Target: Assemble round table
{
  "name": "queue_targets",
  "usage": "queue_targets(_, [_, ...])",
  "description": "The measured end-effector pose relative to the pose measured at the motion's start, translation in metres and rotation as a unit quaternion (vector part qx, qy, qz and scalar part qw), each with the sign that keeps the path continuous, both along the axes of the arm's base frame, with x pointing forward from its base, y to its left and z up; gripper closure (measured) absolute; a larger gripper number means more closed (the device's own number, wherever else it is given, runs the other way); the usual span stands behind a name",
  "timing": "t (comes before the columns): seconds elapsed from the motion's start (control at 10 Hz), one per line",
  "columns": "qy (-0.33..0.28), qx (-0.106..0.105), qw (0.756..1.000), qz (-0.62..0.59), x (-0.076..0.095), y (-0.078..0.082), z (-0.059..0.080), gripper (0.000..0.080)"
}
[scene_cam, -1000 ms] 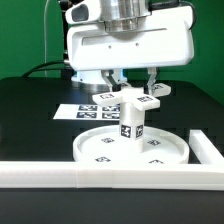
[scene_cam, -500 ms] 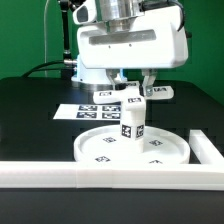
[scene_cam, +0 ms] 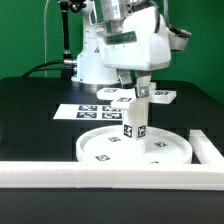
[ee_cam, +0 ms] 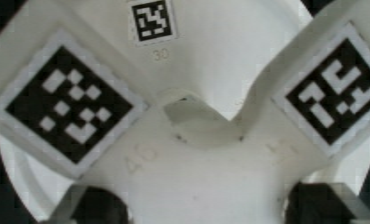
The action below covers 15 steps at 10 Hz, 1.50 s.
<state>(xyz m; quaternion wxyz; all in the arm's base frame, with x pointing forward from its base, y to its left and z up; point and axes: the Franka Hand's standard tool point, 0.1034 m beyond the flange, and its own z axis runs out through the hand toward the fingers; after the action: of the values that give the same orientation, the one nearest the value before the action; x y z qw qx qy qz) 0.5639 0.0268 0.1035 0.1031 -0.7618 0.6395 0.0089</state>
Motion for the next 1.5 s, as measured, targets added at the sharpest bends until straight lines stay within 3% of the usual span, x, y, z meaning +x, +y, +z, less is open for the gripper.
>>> queue_targets(0.4, [0.010,0.013,0.996,-0.085,0.001,0.005,0.000,0.0357])
queue_targets(0.5, [0.011,0.013,0.996,-0.084,0.000,0.006,0.000,0.0250])
queue_targets(0.6, [0.016,0.013,0.997,-0.068,-0.001,0.007,0.000,0.0250])
queue_targets(0.8, [0.026,0.026,0.999,-0.037,0.001,0.013,0.018,0.0156])
queue_targets(1.0, [0.023,0.032,0.999,0.001,0.003,0.019,0.030,0.0151])
queue_targets(1.3, [0.012,0.025,0.997,0.069,0.001,0.019,0.026,0.0150])
queue_targets(1.5, [-0.009,-0.015,0.968,0.249,0.000,0.022,0.025,0.0150])
